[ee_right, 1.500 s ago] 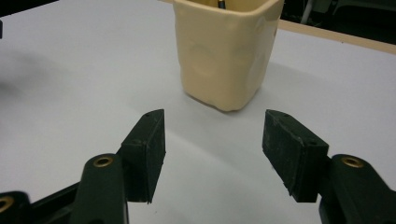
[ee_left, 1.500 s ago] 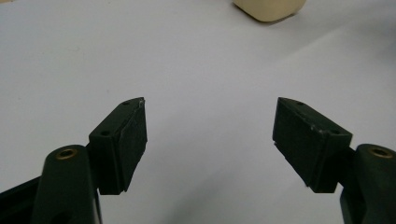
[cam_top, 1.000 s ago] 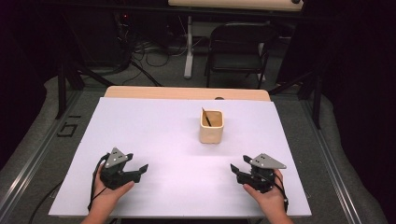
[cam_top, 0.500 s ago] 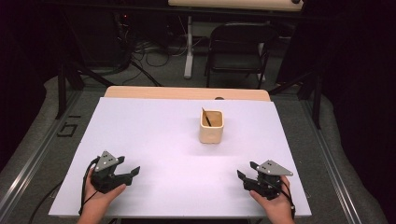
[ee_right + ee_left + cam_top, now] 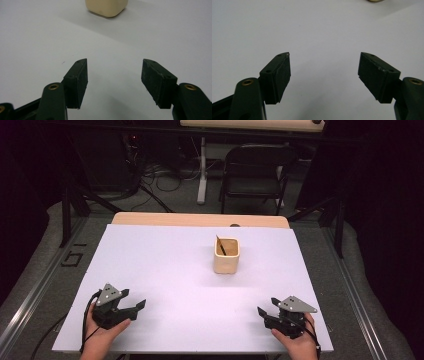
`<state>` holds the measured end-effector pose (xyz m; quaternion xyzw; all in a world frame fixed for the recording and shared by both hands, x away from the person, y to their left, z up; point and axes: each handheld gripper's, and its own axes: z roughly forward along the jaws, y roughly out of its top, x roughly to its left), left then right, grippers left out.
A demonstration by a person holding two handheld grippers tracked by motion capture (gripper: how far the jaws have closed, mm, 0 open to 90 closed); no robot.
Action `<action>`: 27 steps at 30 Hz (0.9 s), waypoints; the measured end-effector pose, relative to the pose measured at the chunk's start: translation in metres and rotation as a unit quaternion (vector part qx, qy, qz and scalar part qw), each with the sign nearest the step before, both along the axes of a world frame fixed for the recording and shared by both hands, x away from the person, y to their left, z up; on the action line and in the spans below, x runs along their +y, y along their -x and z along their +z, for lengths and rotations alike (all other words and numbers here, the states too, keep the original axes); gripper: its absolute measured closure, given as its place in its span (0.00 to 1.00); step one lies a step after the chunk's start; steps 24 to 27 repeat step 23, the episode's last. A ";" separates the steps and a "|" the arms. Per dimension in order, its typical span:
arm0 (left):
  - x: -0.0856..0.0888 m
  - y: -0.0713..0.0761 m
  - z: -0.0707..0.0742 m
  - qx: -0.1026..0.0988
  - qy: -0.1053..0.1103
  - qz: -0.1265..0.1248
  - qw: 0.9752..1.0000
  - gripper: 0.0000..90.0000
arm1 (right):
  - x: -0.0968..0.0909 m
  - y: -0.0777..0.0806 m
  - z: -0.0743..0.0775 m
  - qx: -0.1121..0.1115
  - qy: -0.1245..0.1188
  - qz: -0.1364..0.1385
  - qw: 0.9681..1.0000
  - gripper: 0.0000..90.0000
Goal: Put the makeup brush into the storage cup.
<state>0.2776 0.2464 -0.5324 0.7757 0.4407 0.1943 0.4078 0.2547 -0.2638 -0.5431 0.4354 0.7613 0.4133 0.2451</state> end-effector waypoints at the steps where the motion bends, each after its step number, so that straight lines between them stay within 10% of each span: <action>1: 0.000 0.000 0.000 0.000 -0.001 0.000 1.000 0.30 | 0.000 0.000 0.000 0.000 0.000 0.001 1.000 0.42; 27: 0.004 -0.002 -0.001 0.006 0.002 0.010 1.000 0.29 | -0.001 -0.001 -0.005 0.009 -0.006 -0.004 1.000 0.42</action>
